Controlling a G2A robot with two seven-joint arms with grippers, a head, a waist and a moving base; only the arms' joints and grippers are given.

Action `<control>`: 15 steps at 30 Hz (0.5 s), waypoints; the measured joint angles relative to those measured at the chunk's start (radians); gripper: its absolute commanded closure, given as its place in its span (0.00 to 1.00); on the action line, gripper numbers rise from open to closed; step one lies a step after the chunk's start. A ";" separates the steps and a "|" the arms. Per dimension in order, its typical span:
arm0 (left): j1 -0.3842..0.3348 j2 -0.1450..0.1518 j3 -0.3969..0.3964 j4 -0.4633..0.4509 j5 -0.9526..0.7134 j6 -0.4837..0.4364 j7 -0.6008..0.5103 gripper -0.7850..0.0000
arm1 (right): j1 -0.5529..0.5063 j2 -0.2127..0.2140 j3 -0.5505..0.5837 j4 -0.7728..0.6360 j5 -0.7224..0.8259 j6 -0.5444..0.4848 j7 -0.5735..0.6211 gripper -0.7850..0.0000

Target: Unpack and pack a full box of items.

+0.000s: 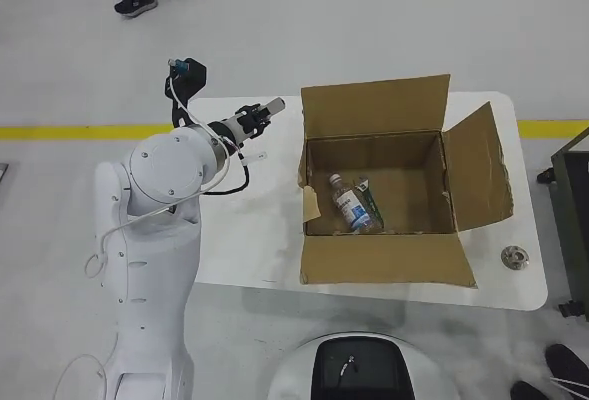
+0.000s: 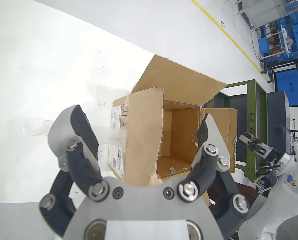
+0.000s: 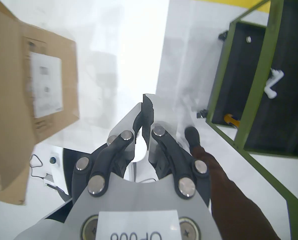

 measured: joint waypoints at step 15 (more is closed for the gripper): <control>0.000 0.000 0.000 0.000 0.000 0.000 0.000 0.00 | -0.147 0.046 -0.148 0.000 -0.018 -0.005 -0.001 0.00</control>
